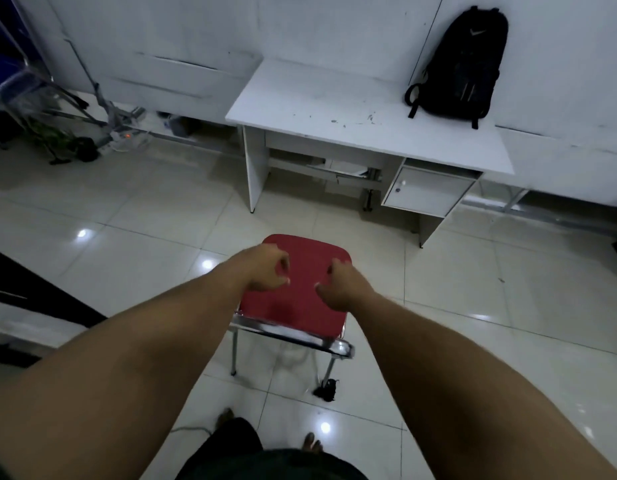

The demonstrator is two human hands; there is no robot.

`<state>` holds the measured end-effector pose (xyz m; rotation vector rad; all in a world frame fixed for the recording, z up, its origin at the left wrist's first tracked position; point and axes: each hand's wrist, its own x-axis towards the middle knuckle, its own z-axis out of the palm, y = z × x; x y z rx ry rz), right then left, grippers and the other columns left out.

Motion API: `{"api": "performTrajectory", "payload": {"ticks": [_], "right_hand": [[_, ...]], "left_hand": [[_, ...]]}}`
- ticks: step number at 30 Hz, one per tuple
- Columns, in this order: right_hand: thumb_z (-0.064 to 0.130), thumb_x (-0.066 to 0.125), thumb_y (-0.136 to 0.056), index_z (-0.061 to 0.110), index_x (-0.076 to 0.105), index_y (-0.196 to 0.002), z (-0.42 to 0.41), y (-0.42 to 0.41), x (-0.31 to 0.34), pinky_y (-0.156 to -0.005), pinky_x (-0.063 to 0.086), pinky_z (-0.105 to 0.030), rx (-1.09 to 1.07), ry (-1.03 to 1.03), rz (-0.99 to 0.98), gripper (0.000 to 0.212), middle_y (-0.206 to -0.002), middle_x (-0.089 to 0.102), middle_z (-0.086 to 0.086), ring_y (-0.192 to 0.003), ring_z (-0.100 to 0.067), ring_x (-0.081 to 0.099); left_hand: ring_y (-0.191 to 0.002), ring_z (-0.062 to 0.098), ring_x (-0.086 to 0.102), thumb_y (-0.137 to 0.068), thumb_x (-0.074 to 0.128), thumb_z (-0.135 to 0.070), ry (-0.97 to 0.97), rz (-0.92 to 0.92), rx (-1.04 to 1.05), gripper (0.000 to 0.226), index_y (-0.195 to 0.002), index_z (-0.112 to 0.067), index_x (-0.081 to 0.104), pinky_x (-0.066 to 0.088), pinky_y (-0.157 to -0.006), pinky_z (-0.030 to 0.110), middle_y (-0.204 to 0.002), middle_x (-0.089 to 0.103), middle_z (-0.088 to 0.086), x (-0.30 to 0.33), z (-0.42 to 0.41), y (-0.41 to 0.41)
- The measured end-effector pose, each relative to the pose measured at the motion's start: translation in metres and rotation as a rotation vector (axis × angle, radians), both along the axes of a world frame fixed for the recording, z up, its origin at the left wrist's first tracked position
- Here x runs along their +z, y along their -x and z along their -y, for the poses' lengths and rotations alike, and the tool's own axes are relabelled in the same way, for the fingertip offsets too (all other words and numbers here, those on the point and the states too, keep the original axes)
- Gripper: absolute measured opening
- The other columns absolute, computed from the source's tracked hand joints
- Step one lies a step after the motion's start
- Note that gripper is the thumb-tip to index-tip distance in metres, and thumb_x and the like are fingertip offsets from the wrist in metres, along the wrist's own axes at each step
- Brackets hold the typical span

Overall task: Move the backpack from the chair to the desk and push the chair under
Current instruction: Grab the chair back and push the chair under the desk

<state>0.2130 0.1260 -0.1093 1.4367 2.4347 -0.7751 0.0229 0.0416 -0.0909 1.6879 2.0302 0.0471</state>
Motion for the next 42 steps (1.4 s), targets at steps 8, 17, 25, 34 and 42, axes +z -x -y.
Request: {"api": "performTrajectory", "payload": {"ticks": [8, 17, 25, 34, 42], "right_hand": [[0.099, 0.021, -0.068, 0.02, 0.054, -0.131, 0.08, -0.029, -0.035, -0.093, 0.052, -0.047, 0.063, 0.181, -0.1, 0.106, -0.125, 0.064, -0.006, -0.107, -0.027, 0.061], [0.01, 0.065, -0.085, 0.018, 0.061, -0.106, 0.086, -0.026, -0.031, -0.067, 0.048, -0.034, 0.364, -0.152, 0.109, 0.023, -0.097, 0.068, -0.007, -0.073, -0.025, 0.058], [0.008, 0.063, -0.087, 0.017, 0.064, -0.104, 0.057, -0.017, -0.024, -0.069, 0.045, -0.033, 0.296, -0.276, 0.051, 0.019, -0.096, 0.07, -0.007, -0.085, -0.03, 0.067], [0.008, 0.064, -0.082, 0.022, 0.066, -0.099, 0.005, -0.001, -0.031, -0.069, 0.05, -0.035, 0.268, -0.344, 0.032, 0.022, -0.09, 0.071, -0.003, -0.08, -0.028, 0.068], [0.011, 0.063, -0.084, 0.025, 0.068, -0.106, -0.042, 0.026, -0.031, -0.072, 0.054, -0.035, 0.236, -0.368, 0.08, 0.026, -0.094, 0.073, -0.002, -0.082, -0.027, 0.07]], "left_hand": [[-0.106, 0.014, 0.061, -0.052, 0.066, -0.088, 0.319, 0.144, -0.08, 0.095, -0.126, -0.029, 0.058, 0.052, -0.095, 0.038, -0.122, 0.062, -0.009, -0.032, 0.054, -0.007], [-0.101, 0.021, 0.064, -0.084, 0.072, -0.02, 0.153, -0.175, -0.2, 0.045, -0.126, -0.028, 0.057, 0.053, -0.088, 0.035, -0.118, 0.066, 0.001, -0.053, 0.073, -0.022], [-0.1, 0.026, 0.068, -0.084, 0.068, -0.014, -0.008, -0.315, -0.162, 0.045, -0.125, -0.032, 0.061, 0.055, -0.087, 0.038, -0.112, 0.069, 0.004, -0.045, 0.044, -0.018], [-0.098, 0.026, 0.068, -0.088, 0.064, -0.016, -0.058, -0.351, -0.116, 0.04, -0.124, -0.033, 0.062, 0.053, -0.083, 0.037, -0.109, 0.069, 0.003, -0.045, -0.007, -0.008], [-0.097, 0.029, 0.069, -0.085, 0.061, -0.016, -0.052, -0.317, -0.145, 0.038, -0.12, -0.033, 0.061, 0.055, -0.082, 0.038, -0.107, 0.07, 0.003, -0.042, -0.057, 0.02]]}}
